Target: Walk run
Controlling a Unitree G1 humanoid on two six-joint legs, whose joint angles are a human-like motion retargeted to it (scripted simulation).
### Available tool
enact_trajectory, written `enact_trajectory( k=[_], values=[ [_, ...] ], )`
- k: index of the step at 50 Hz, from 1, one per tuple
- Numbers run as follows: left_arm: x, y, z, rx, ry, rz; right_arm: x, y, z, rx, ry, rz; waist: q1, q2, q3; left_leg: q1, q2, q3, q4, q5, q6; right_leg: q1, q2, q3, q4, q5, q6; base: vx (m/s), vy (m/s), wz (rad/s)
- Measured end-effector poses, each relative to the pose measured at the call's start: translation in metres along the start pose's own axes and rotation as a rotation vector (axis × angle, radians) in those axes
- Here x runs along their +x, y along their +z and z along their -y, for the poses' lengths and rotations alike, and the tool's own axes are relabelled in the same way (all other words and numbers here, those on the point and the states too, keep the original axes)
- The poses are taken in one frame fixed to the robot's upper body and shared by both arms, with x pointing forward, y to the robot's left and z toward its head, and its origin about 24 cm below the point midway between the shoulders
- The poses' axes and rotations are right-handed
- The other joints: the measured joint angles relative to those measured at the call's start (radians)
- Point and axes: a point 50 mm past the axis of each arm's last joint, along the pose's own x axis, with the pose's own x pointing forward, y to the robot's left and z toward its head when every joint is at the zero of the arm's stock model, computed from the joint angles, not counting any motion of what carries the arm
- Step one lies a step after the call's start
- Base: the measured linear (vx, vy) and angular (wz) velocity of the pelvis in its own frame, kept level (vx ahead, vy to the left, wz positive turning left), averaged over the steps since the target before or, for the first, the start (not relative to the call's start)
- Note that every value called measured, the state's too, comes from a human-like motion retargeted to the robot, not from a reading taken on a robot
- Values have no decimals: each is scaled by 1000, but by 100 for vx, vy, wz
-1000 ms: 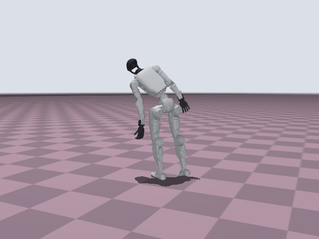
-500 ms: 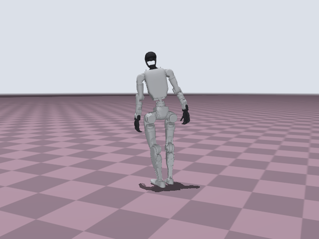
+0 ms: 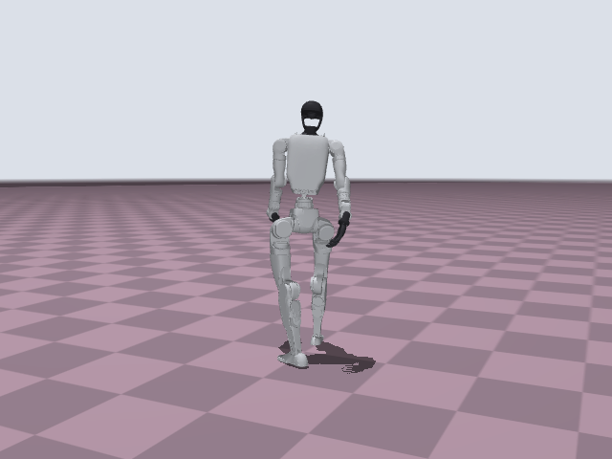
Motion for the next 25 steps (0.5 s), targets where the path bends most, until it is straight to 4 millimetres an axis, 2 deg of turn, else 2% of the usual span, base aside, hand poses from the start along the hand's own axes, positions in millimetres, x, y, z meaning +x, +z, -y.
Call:
enact_trajectory(
  k=[2, 4, 7, 9, 11, 12, 15, 17, 19, 22, 25],
  values=[
    [0, 3, 3, 41, -59, 7, 1, -5, -3, 20, 14, -20, 15, 16, -10, 10, 31, -1, 27, 63, -28, 24, 37, 35, 0, -2, -43, 49, -62, -17],
    [-2, 4, 5, 75, -95, 14, 1, -6, -3, 35, 22, -27, 28, 28, -22, 11, 61, -2, 68, 153, -50, 43, 54, 56, 14, -28, -52, 46, -64, -21],
    [-6, 1, 4, 122, -74, 26, -3, 5, 7, 28, -8, -10, 36, 19, -53, -18, 90, 8, 176, 329, -54, 68, 56, 75, 24, -67, -77, 42, -45, -34],
    [-11, 2, 0, 169, -12, 43, -7, 19, 19, -5, -56, 18, 28, -3, -73, -58, 106, 27, 297, 438, -21, 94, 49, 95, 22, -90, -104, 46, -57, -28],
    [-15, 4, -3, 223, 52, 61, -13, 39, 32, -51, -114, 60, 25, -24, -83, -121, 128, 44, 460, 501, 52, 123, 45, 123, 23, -114, -126, 40, -48, -38],
    [-17, 5, -5, 244, 79, 71, -17, 50, 39, -76, -148, 82, 30, -35, -85, -158, 132, 39, 540, 499, 79, 137, 47, 137, 24, -126, -133, 40, -47, -78],
    [-19, 5, -5, 233, 122, 102, -33, 90, 61, -154, -265, 145, 60, -70, -84, -262, 79, -33, 684, 402, 67, 181, 56, 179, 23, -147, -138, 37, -38, -102],
    [-20, 3, -3, 188, 107, 122, -47, 120, 74, -201, -348, 200, 66, -74, -84, -300, 46, -46, 691, 361, 62, 205, 72, 191, 28, -165, -140, 38, -25, -74],
    [-22, -2, -1, 141, 91, 140, -61, 150, 83, -248, -425, 279, 71, -79, -90, -328, 19, -32, 651, 306, 83, 235, 83, 184, 28, -181, -138, 45, -29, -60],
    [-27, -3, -1, 89, 76, 179, -87, 199, 88, -309, -524, 443, 82, -76, -93, -377, -11, -9, 549, 265, 104, 279, 118, 192, 21, -204, -137, 47, -33, -57],
    [-31, 1, 0, 66, 68, 221, -117, 245, 84, -353, -591, 637, 123, -69, -95, -434, -63, -41, 404, 278, 74, 324, 171, 210, 7, -224, -142, 61, -43, -89]
  ],
)
